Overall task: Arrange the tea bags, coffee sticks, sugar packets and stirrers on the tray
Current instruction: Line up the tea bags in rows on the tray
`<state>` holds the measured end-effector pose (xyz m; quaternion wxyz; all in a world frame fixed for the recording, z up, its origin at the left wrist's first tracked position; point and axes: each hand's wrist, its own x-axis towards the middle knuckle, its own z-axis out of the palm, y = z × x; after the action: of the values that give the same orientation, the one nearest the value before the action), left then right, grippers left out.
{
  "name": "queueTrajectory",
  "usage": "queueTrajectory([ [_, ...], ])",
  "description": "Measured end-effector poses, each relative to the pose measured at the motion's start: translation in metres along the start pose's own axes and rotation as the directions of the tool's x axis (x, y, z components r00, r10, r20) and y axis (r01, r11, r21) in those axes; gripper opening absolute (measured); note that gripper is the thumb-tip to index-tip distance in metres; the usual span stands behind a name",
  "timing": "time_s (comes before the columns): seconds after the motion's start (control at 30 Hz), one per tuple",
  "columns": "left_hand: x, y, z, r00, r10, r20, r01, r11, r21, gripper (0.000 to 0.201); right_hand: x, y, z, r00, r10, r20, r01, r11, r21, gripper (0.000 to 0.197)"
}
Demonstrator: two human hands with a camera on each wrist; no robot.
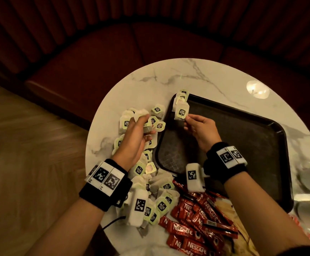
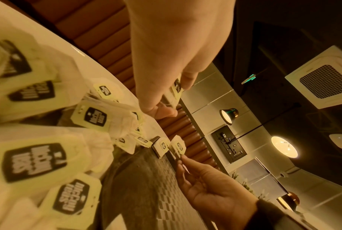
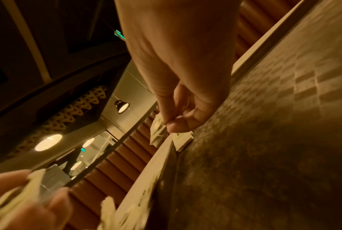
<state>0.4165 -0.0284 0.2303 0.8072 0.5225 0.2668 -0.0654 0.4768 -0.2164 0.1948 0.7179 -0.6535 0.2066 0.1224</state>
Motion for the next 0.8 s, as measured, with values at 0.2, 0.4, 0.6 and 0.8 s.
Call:
queueTrajectory([
  [0.2, -0.002, -0.004, -0.004, 0.999, -0.051, 0.016, 0.051, 0.999, 0.016, 0.011, 0.045, 0.016, 0.004, 0.991, -0.012, -0.136, -0.010, 0.987, -0.163, 0.010],
  [0.4, -0.005, -0.004, -0.005, 0.998, -0.054, 0.045, 0.051, 0.996, 0.075, 0.016, 0.062, 0.016, 0.008, 0.994, -0.021, -0.107, -0.008, 0.966, -0.257, 0.013],
  [0.6, -0.005, -0.004, -0.006, 0.997, -0.047, 0.065, 0.043, 0.997, 0.063, 0.018, 0.057, 0.010, 0.006, 0.998, 0.004, -0.067, -0.025, 0.948, -0.317, 0.013],
  [0.8, -0.004, 0.001, -0.003, 0.995, -0.050, 0.083, 0.049, 0.999, 0.004, 0.015, 0.025, -0.012, 0.003, 0.993, -0.114, 0.016, 0.111, 0.912, -0.394, 0.011],
])
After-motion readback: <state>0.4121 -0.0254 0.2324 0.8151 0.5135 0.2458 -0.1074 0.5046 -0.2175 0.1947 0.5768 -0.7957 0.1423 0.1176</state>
